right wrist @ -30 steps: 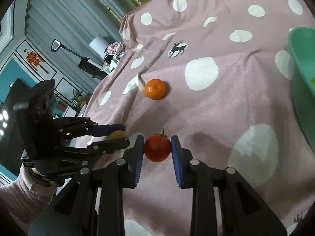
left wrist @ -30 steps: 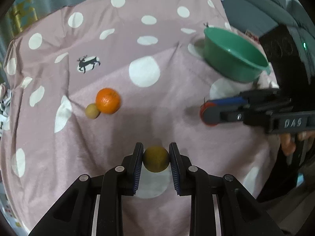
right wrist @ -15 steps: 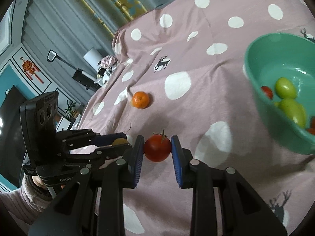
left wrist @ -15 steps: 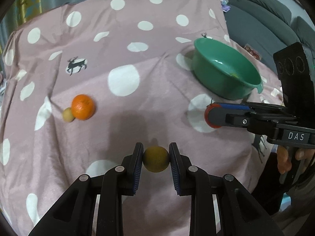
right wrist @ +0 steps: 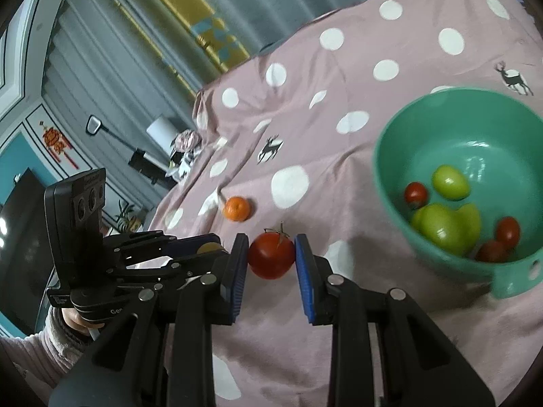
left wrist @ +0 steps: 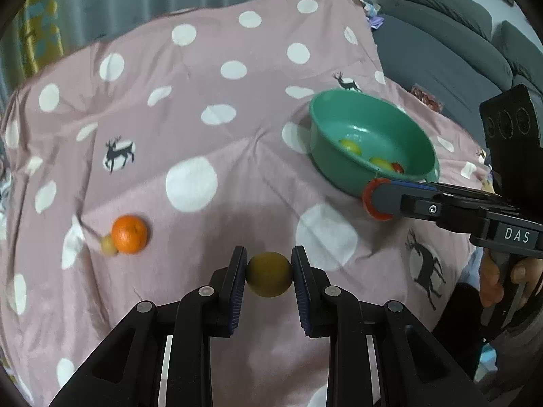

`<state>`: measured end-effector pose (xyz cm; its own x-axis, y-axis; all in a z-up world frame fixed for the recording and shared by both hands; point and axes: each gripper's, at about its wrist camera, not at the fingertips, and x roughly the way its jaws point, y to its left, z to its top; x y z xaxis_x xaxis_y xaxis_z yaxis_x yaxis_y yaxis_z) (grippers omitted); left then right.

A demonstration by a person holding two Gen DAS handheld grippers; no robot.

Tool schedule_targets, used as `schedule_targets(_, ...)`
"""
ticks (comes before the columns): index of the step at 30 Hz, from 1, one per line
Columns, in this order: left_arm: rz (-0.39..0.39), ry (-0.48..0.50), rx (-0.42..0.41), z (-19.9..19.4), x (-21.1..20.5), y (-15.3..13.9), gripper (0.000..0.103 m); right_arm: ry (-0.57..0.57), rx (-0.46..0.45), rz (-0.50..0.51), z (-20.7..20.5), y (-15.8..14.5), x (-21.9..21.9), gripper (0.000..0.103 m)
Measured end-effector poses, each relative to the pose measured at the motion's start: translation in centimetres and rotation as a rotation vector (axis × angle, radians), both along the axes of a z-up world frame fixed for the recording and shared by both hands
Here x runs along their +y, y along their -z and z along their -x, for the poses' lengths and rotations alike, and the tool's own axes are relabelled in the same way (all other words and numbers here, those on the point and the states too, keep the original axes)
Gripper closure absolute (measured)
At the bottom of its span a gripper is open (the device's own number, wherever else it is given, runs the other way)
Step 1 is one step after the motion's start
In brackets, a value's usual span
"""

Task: Organize fruits
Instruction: 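Carry the tomato and yellow fruit into the green bowl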

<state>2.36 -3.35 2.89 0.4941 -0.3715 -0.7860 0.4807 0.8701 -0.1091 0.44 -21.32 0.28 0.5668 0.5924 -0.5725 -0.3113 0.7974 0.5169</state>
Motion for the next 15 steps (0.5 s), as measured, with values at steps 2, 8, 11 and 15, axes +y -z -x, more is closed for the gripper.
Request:
schedule_targets(2, 0.000, 0.009, -0.015, -0.2, -0.6, -0.4, 0.076, 0.023, -0.011, -0.002, -0.1, -0.3, -0.8, 0.074)
schedule_targets(8, 0.001, 0.026, -0.054, -0.9, -2.7, -1.6, 0.076, 0.088, -0.031, -0.011, -0.1, -0.7, -3.1, 0.074)
schedule_targets(11, 0.005, 0.051, -0.062, -1.2, -4.0, -2.0, 0.076, 0.110, -0.040, -0.011, -0.1, -0.9, -4.0, 0.074)
schedule_targets(15, 0.002, 0.082, -0.082, -1.6, -5.9, -2.6, 0.076, 0.139, -0.051, 0.003, -0.1, -1.2, -5.2, 0.074)
